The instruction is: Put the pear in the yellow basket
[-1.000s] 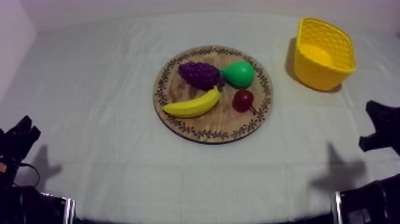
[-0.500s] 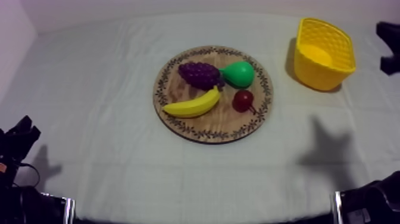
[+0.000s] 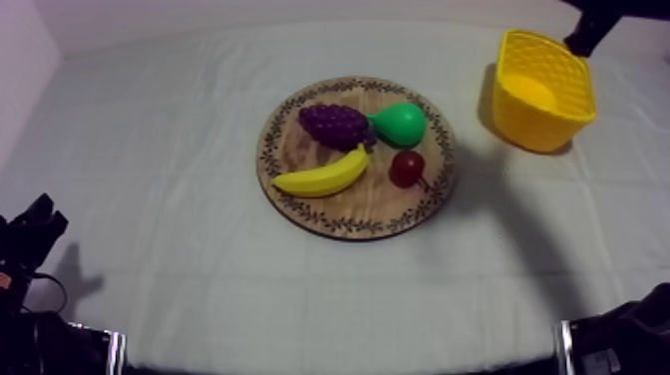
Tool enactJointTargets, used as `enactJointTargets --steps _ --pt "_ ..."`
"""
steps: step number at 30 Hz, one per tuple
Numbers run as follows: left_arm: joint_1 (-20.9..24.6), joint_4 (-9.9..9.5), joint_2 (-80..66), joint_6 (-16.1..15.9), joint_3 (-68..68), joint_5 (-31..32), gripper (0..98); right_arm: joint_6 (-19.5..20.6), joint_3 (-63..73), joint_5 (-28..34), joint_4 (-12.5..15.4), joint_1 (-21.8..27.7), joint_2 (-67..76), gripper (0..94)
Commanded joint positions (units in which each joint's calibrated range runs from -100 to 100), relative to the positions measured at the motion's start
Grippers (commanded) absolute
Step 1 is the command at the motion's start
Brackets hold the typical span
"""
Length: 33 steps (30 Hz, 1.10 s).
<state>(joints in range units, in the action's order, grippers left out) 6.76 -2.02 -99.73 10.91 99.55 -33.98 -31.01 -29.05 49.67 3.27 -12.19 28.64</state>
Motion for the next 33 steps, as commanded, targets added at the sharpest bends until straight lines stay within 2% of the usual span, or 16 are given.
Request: enactJointTargets --steps 1,7,15,19,21,25,27,30,33 --pt "0.0 -0.01 0.0 0.0 0.0 -0.1 0.1 -6.1 0.2 1.5 0.5 -0.9 -5.1 0.7" --pt "0.0 -0.01 0.0 0.0 0.0 -0.1 0.1 -9.8 -2.3 1.9 0.3 -2.6 -11.3 0.7" --pt "0.0 -0.01 0.0 0.0 0.0 -0.1 0.1 -9.0 -7.2 -1.7 -0.3 -4.5 -15.7 0.9" --pt "0.0 -0.01 0.0 0.0 0.0 -0.1 0.1 -8.9 -8.9 -3.1 -0.2 -5.2 -16.3 6.3" --pt "0.0 -0.01 0.0 0.0 0.0 -0.1 0.1 -8.9 -9.4 -4.2 0.1 -5.5 -16.5 18.8" --pt "0.0 -0.01 0.0 0.0 0.0 -0.1 0.1 -8.7 -9.7 -6.1 0.8 -5.6 -17.2 61.3" --pt "0.0 -0.01 0.0 0.0 0.0 -0.1 0.1 -8.8 -9.3 -5.8 1.3 -5.6 -17.8 75.7" --pt "0.0 -0.01 0.0 0.0 0.0 -0.1 0.1 -8.9 -8.1 -4.9 1.8 -5.6 -18.9 85.8" --pt "0.0 -0.01 0.0 0.0 0.0 -0.1 0.1 -8.7 -7.2 -4.7 2.2 -5.5 -20.3 89.5"
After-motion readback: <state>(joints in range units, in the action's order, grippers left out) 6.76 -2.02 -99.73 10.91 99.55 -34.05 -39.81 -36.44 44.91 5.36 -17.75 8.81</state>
